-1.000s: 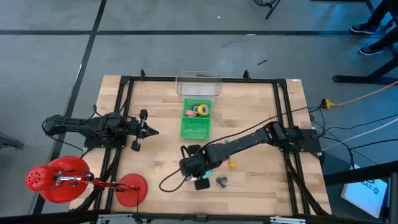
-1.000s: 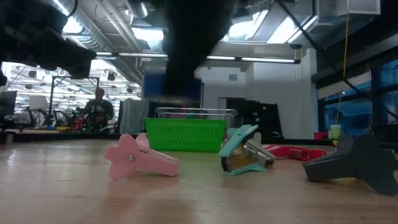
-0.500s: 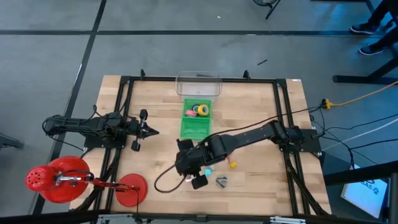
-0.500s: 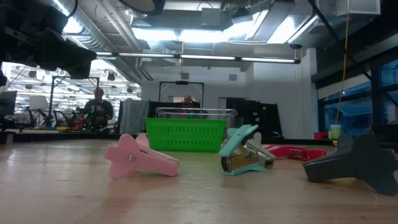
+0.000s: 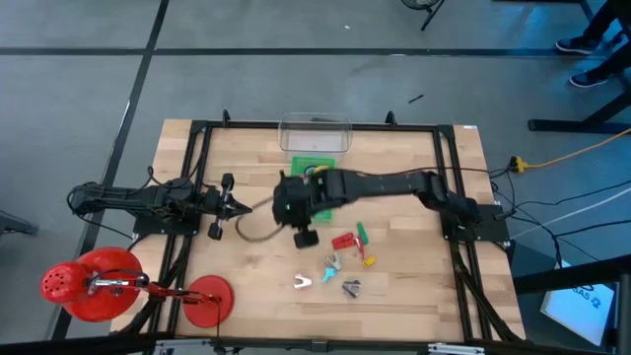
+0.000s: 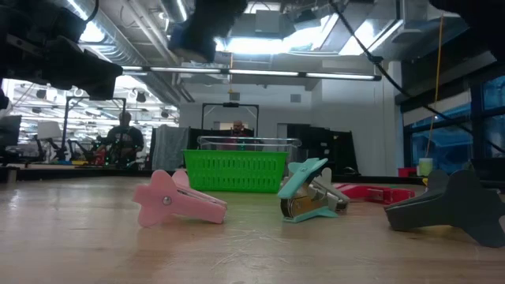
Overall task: Pick and place Stapler, Stapler remover, tape
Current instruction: Put the blue tape into the top green bin
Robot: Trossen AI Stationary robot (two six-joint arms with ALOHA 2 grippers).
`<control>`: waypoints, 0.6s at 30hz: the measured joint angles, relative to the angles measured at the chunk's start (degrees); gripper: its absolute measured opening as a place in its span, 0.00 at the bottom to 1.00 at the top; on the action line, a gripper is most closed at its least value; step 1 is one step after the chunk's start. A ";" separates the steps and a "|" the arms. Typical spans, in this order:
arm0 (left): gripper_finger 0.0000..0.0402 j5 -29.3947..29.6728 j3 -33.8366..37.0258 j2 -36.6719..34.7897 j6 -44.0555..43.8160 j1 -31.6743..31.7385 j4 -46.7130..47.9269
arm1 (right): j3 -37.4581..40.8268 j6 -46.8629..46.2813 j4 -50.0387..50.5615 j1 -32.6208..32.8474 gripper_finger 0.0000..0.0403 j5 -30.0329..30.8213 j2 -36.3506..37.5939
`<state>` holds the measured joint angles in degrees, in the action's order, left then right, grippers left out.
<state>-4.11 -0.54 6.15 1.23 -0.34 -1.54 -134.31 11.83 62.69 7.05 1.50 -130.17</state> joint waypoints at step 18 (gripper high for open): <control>0.02 -0.01 0.00 0.00 0.00 0.00 0.00 | 4.41 0.60 -2.87 -18.61 0.11 -0.04 -0.02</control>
<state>-4.12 -0.54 6.15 1.23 -0.34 -1.54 -129.90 12.43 59.81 -11.56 1.45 -130.19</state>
